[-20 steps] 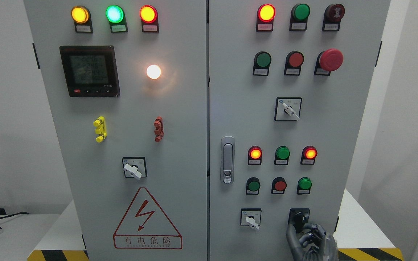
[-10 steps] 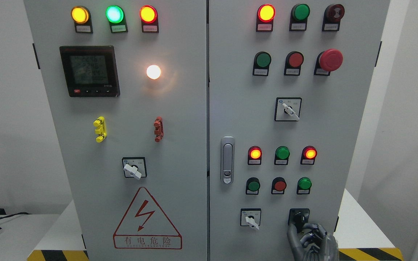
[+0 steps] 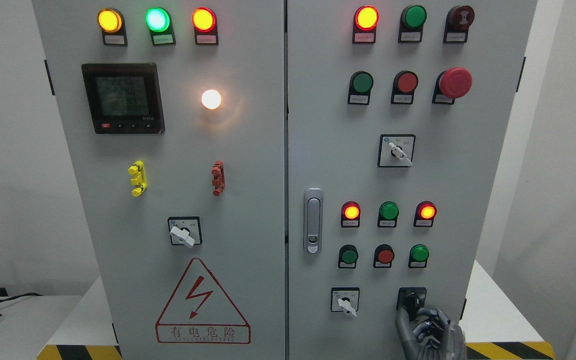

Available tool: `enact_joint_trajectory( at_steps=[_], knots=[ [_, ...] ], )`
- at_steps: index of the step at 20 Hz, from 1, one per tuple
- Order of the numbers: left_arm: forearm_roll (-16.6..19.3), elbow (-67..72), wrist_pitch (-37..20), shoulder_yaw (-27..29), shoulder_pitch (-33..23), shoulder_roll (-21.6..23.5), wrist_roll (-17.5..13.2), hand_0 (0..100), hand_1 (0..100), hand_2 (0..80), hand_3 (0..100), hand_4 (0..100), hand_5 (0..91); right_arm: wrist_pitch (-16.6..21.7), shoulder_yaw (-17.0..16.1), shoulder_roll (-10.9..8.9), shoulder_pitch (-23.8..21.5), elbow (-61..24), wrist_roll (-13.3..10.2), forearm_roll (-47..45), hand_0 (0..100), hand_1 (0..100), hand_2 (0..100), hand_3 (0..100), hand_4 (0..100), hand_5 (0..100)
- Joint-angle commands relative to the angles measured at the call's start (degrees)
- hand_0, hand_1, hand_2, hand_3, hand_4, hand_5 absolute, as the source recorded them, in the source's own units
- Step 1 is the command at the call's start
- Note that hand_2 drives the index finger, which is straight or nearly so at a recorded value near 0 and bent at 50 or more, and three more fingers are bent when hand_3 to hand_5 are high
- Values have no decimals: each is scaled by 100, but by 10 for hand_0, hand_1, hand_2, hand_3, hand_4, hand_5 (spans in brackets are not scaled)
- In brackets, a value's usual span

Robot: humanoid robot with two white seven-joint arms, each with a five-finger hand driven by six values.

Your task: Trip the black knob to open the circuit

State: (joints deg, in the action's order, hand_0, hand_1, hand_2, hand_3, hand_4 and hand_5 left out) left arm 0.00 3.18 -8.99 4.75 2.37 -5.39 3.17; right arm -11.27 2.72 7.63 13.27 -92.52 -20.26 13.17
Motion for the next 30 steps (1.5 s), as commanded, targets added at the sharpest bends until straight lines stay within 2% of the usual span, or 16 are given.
enact_joint_trajectory(
  at_steps=[1, 30],
  knots=[
    [176, 7, 3, 0, 0, 3, -1, 120, 389, 0, 0, 0, 0, 2, 9, 2, 0, -3, 75, -7, 347, 656, 633, 869, 884, 980],
    [176, -2, 3, 0, 0, 3, -1, 120, 389, 0, 0, 0, 0, 2, 27, 2, 26, -3, 84, -341, 351, 658, 640, 874, 891, 982]
  ],
)
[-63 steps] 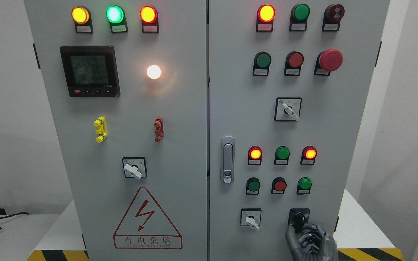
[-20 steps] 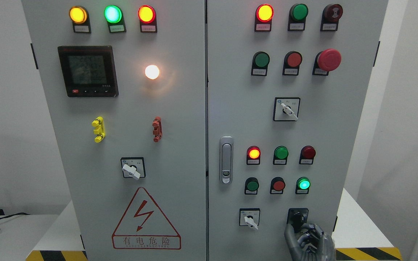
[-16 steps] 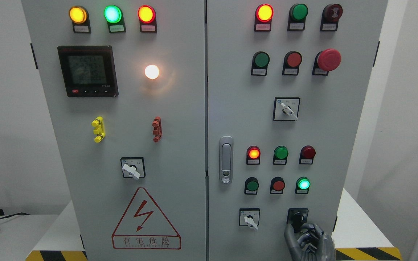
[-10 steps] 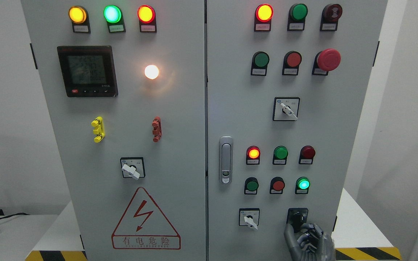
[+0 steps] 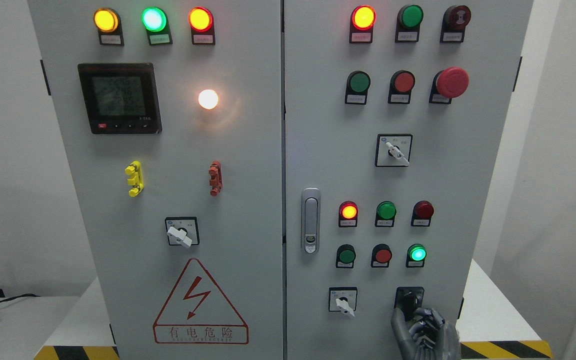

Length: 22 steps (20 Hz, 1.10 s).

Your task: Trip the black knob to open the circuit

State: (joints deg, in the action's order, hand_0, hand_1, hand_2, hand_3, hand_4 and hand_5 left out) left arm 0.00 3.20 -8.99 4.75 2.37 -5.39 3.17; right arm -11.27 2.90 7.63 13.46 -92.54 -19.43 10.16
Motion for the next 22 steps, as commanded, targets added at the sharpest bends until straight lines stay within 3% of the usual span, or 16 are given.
enact_joint_trajectory(
  at_steps=[1, 22],
  knots=[
    [176, -3, 3, 0, 0, -6, -1, 120, 389, 0, 0, 0, 0, 2, 9, 1, 16, -1, 1, -40, 351, 658, 640, 874, 891, 982],
    [176, -3, 3, 0, 0, -6, -1, 120, 389, 0, 0, 0, 0, 11, -8, 10, 8, -1, 9, 83, 341, 660, 616, 858, 875, 979]
  ],
)
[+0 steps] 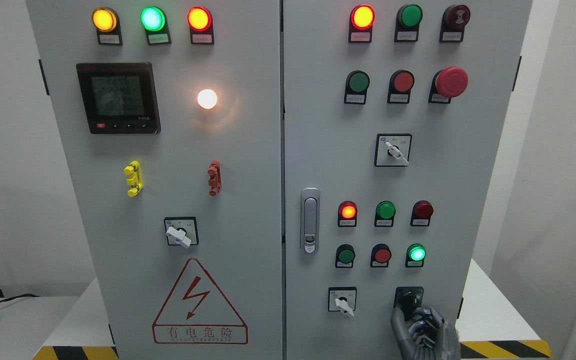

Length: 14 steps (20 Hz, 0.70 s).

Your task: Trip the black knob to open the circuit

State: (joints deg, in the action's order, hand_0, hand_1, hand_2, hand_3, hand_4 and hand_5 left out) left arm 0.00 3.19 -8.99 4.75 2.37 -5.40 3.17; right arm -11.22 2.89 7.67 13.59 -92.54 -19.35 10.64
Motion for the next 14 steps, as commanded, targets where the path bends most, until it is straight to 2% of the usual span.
enact_joint_trajectory(
  at_steps=[1, 14],
  knots=[
    [176, -2, 3, 0, 0, -5, -1, 120, 389, 0, 0, 0, 0, 6, -8, -3, -5, 0, 2, 69, 340, 661, 610, 856, 874, 978],
    [176, -2, 3, 0, 0, 3, -1, 120, 389, 0, 0, 0, 0, 23, -61, -3, -5, 17, 2, 280, 335, 677, 586, 842, 858, 975]
  ],
)
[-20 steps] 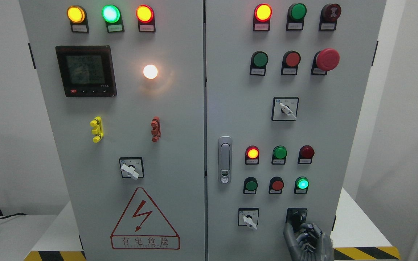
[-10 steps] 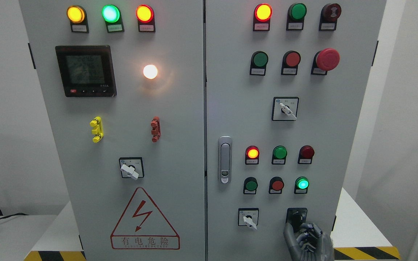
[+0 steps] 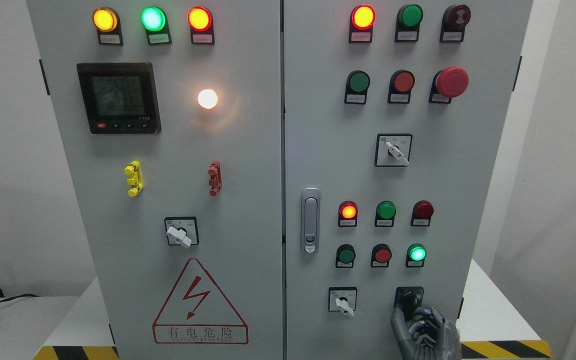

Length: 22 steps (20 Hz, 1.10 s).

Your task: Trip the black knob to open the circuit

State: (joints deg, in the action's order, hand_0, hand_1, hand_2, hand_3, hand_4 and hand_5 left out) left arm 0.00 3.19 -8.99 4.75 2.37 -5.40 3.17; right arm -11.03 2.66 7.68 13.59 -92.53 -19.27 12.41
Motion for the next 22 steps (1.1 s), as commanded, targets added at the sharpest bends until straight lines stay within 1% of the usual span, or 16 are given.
enact_joint_trajectory(
  at_steps=[1, 16, 22],
  knots=[
    [176, 6, 3, 0, 0, -5, -1, 120, 389, 0, 0, 0, 0, 4, -46, -4, 3, 7, -7, 113, 334, 679, 586, 842, 854, 973],
    [176, -2, 3, 0, 0, -5, -1, 120, 389, 0, 0, 0, 0, 4, -55, -4, -5, 24, -7, 139, 330, 685, 582, 836, 848, 971],
    [176, -2, 3, 0, 0, 3, -1, 120, 389, 0, 0, 0, 0, 4, -55, -4, -5, 42, -7, 297, 325, 688, 570, 829, 846, 971]
  ],
)
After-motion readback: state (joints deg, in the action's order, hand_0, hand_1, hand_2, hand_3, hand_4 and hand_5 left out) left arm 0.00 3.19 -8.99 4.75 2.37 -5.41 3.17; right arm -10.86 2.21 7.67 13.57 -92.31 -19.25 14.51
